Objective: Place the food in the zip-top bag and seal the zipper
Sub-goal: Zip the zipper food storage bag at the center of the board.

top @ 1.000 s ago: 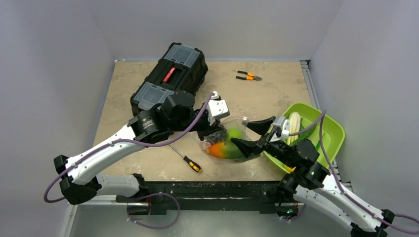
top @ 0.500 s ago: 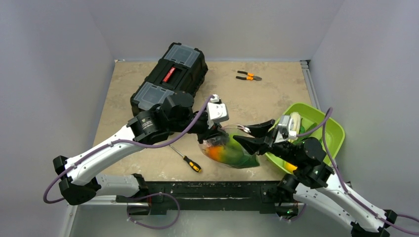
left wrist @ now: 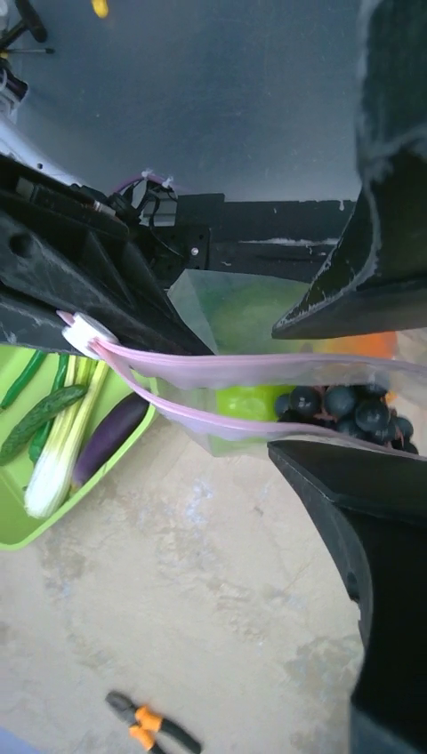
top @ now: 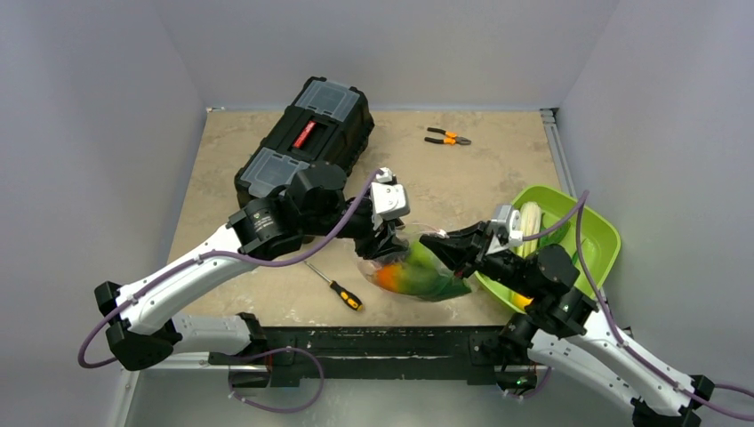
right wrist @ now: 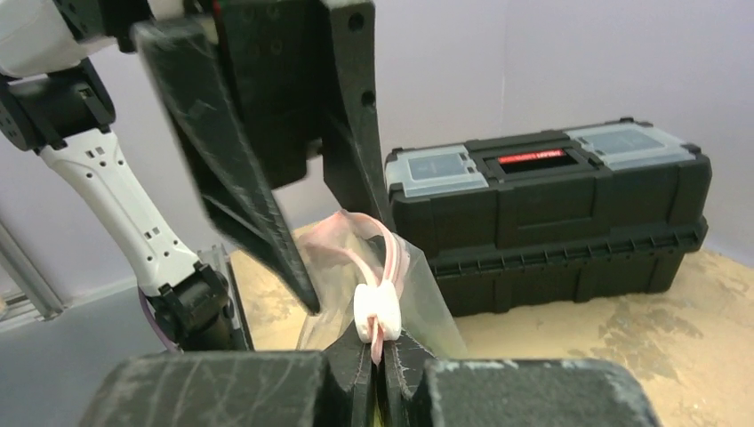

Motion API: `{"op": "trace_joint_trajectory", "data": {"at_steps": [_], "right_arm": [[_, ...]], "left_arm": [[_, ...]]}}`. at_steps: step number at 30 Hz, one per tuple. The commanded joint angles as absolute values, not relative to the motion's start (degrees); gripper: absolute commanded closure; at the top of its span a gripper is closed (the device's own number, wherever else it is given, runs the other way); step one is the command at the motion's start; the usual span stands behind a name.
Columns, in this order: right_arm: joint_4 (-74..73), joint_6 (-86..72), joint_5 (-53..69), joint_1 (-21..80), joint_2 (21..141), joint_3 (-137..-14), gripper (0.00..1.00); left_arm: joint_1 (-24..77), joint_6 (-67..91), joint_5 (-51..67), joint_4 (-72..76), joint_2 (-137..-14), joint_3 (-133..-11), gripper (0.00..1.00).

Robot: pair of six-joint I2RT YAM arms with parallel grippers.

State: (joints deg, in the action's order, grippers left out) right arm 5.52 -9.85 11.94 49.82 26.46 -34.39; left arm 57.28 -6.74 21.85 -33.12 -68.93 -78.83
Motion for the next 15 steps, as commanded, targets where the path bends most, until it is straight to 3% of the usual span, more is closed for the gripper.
{"op": "trace_joint_trajectory", "data": {"at_steps": [1,7,15], "right_arm": [[5.1,-11.3,10.1,49.9,27.1,-37.0,1.0],[6.6,-11.7,13.6,49.9,31.0,-37.2,1.0],[6.1,-10.4,16.8,49.9,38.1,-40.5,1.0]], "left_arm": [[56.9,-8.5,27.9,-28.9,-66.8,-79.9,0.45],[56.9,-6.5,35.5,-27.6,-66.4,-80.0,0.28],[56.9,-0.5,31.4,-19.4,-66.2,-76.8,0.32]]}}
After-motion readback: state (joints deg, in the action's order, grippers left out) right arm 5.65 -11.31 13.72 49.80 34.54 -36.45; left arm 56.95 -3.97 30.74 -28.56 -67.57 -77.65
